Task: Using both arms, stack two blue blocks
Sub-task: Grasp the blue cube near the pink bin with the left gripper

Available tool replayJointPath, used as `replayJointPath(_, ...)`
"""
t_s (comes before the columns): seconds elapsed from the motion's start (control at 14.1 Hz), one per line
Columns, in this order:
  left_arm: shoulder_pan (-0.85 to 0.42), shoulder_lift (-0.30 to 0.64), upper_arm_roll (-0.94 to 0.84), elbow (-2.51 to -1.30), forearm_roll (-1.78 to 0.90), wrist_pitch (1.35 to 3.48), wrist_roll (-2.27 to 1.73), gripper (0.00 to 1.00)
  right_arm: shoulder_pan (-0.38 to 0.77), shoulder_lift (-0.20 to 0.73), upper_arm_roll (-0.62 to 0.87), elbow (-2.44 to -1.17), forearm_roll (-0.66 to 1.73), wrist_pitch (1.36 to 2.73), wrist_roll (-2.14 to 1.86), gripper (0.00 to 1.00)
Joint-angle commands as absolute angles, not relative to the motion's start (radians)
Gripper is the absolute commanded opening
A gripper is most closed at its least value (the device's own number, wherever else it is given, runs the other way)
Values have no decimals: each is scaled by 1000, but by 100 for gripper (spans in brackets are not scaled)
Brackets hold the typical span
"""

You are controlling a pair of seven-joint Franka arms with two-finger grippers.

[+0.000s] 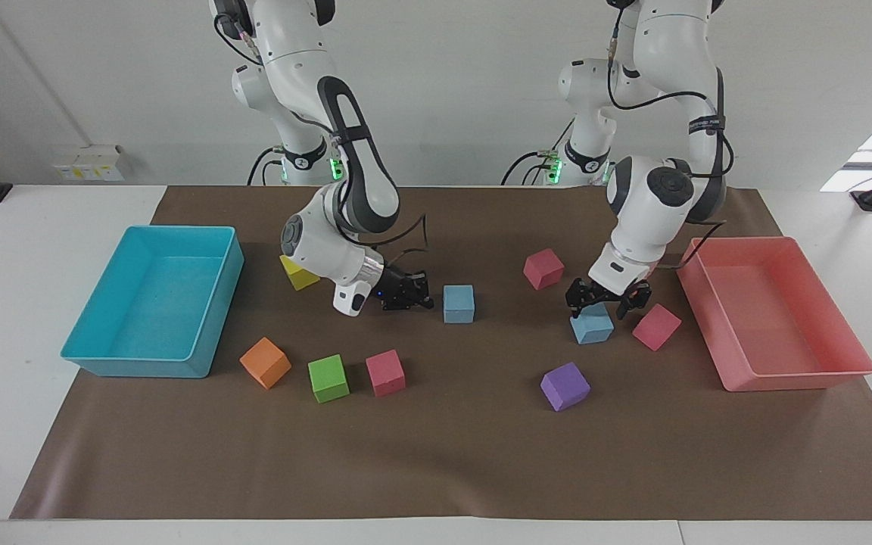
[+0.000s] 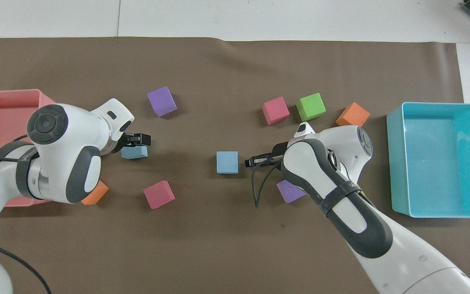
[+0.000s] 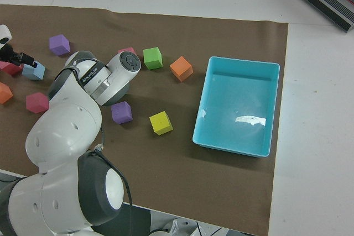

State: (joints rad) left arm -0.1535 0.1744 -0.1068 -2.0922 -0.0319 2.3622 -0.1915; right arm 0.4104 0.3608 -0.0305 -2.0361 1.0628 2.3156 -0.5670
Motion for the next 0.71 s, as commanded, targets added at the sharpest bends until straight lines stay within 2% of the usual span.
replayJointPath(0.0,-166,173,-98,-2138,-11,2404,-247,100,397,351,-23,-2045,1098,2304,-615,0)
replayJointPath(0.57,-173,236,-98,-2149,32,2473,-245,100,400,351,-25,-2045,1098,2309,-609,0)
replayJointPath(0.64,-172,236,-98,-2148,34,2474,-247,98,400,351,-23,-2045,1098,2310,-609,0)
